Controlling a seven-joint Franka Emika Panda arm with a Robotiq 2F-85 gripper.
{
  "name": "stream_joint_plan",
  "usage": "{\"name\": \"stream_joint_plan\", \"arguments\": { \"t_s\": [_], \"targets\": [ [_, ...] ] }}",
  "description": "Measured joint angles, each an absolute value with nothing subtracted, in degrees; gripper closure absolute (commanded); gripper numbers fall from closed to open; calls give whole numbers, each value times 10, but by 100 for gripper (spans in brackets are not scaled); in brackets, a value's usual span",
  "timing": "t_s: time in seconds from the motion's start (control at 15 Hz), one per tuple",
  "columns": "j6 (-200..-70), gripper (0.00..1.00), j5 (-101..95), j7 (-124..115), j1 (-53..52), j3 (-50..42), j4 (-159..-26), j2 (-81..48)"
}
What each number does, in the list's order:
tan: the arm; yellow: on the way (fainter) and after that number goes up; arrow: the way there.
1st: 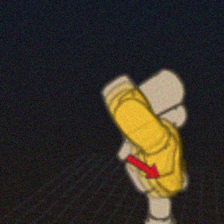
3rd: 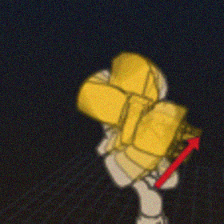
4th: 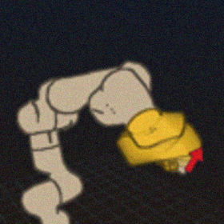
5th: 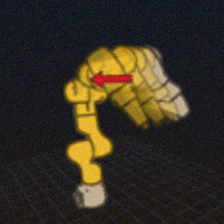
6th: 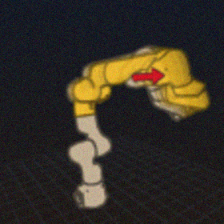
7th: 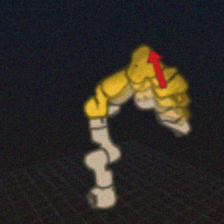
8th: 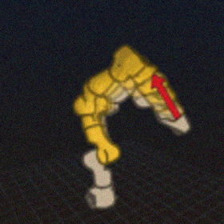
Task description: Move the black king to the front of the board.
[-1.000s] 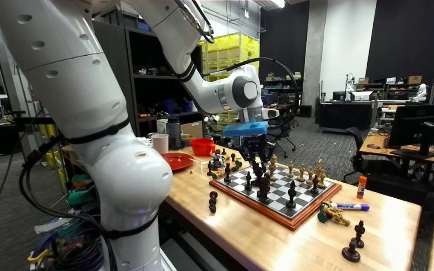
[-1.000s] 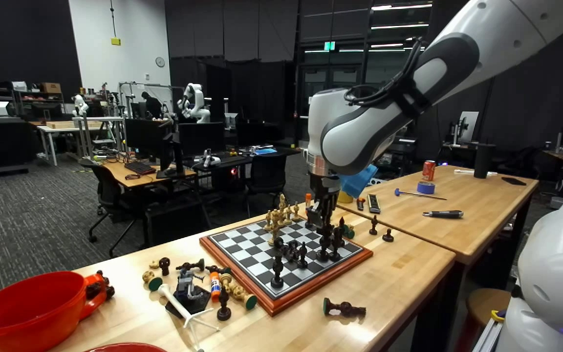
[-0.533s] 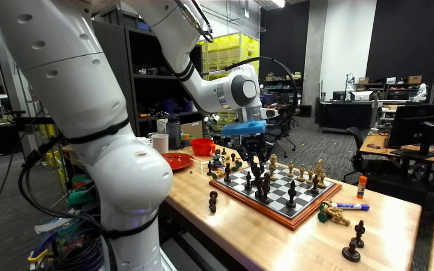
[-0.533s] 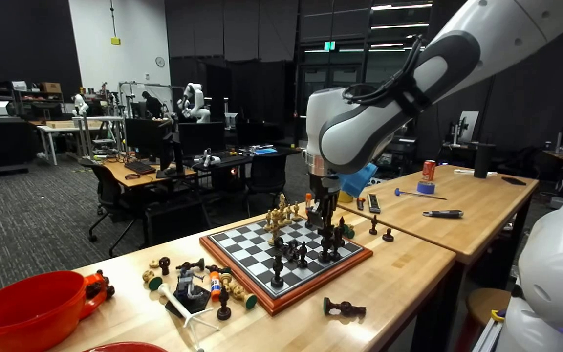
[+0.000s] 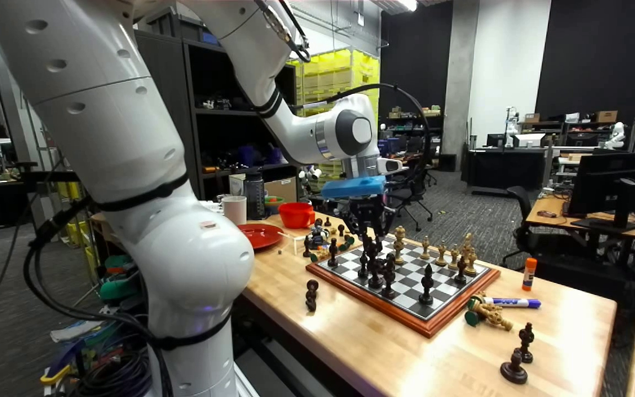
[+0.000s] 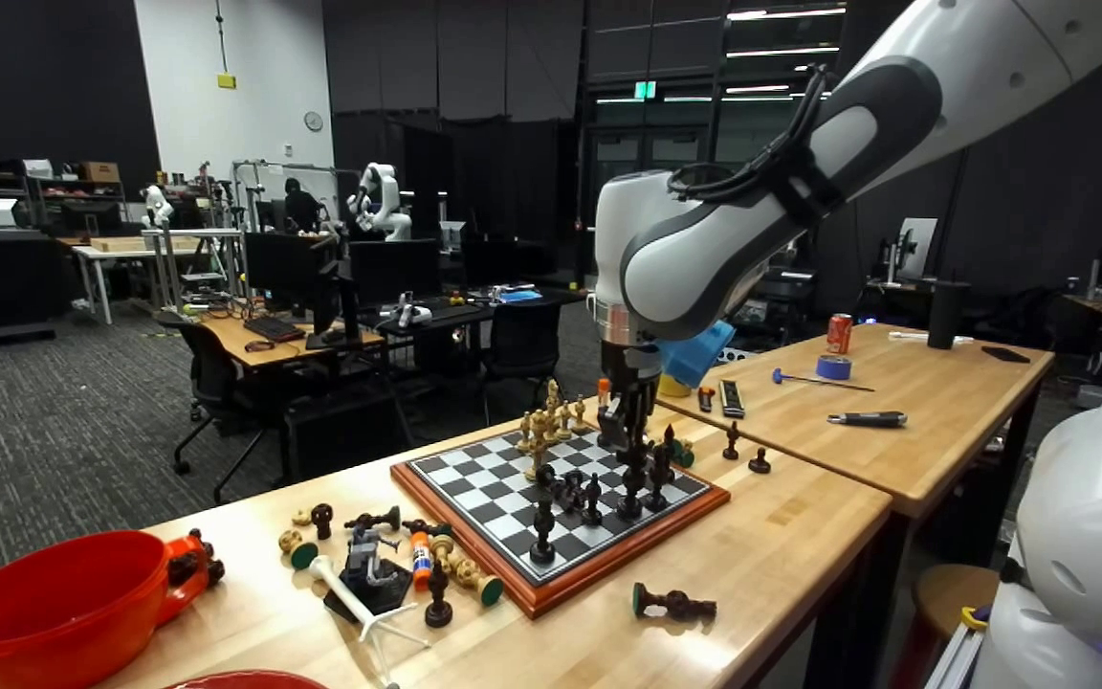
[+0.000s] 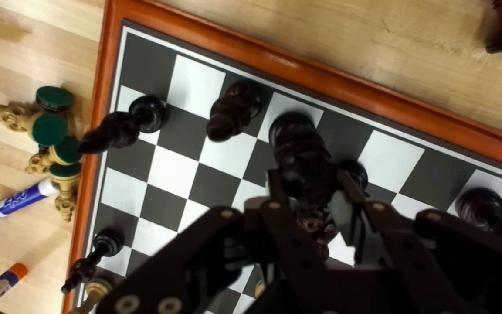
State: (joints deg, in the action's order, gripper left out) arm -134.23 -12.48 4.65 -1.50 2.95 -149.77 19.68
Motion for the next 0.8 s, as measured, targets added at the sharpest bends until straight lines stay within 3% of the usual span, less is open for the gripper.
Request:
{"name": "stream_joint_plan", "arguments": {
  "t_s": [0.27,0.33,0.4,0.53,0.8],
  "targets": [
    [-1342,93,-122,47,-17,29,-1497,197],
    [-1342,87,-122,47,-17,29,-1497,197],
    [-1342,45,-122,47,-17,29,-1497,197],
    [-1342,39,-123,47,-17,29,-1497,197],
    [-1342,15,-123,47,-17,29,-1496,199]
  ]
}}
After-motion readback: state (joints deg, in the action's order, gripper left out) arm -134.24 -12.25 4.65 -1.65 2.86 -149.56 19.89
